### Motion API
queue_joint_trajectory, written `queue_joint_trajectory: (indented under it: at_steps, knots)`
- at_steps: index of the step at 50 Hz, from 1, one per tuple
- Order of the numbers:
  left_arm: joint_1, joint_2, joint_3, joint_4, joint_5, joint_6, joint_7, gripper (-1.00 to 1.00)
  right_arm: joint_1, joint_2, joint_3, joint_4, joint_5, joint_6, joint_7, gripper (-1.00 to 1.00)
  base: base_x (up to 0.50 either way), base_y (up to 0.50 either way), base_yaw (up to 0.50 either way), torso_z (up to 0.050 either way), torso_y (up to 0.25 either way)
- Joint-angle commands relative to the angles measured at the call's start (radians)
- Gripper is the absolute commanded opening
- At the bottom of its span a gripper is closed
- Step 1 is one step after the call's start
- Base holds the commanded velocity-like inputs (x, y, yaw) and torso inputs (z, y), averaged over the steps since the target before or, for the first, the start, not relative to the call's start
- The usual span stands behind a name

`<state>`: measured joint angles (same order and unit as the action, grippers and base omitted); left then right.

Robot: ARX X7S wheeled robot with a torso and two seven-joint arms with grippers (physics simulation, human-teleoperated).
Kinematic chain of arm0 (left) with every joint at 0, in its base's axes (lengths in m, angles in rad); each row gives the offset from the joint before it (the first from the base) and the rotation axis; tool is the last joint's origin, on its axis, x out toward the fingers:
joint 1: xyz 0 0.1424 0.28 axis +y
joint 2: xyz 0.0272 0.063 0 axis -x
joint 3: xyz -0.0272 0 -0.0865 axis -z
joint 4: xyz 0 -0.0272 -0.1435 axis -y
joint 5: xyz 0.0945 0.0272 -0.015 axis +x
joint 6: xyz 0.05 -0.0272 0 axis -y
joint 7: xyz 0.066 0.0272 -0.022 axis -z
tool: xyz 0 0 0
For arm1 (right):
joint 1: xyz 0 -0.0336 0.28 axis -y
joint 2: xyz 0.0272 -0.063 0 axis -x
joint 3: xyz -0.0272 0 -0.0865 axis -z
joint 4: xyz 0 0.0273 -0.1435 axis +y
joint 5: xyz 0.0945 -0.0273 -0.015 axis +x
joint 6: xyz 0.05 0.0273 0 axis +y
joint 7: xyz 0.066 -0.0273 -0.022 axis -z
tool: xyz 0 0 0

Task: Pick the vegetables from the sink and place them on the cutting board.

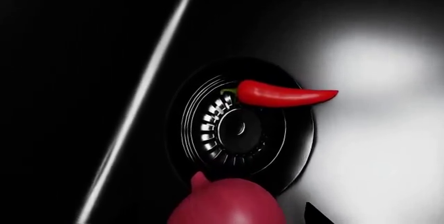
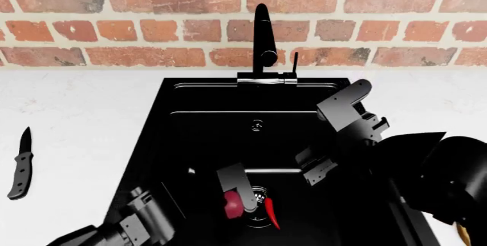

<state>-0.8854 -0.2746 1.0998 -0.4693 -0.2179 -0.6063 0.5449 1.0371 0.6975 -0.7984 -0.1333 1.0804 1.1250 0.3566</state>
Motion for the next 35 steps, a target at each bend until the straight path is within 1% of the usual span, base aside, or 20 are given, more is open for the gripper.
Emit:
queue_joint_trajectory:
  at_steps: [1,20,30,35]
  knots:
    - [0.001,0.040,0.010,-0.112,0.008,0.061,0.011,1.00,-0.001,-0.008,-0.008,0.019,-0.013,-0.016,-0.013,1.00,0.00,0.00,0.00,0.000,0.000]
    - [0.030,0.074,0.030,-0.209,0.011,0.112,0.027,1.00,0.007,-0.015,-0.020,0.032,-0.021,-0.020,-0.024,1.00,0.00,0.00,0.00,0.000,0.000]
    - [0.038,0.113,0.036,-0.325,0.016,0.178,0.035,1.00,0.007,-0.018,-0.025,0.042,-0.027,-0.029,-0.031,1.00,0.00,0.00,0.00,0.000,0.000]
    - [0.041,0.146,0.037,-0.409,0.018,0.228,0.043,1.00,0.000,-0.016,-0.030,0.050,-0.035,-0.040,-0.039,1.00,0.00,0.00,0.00,0.000,0.000]
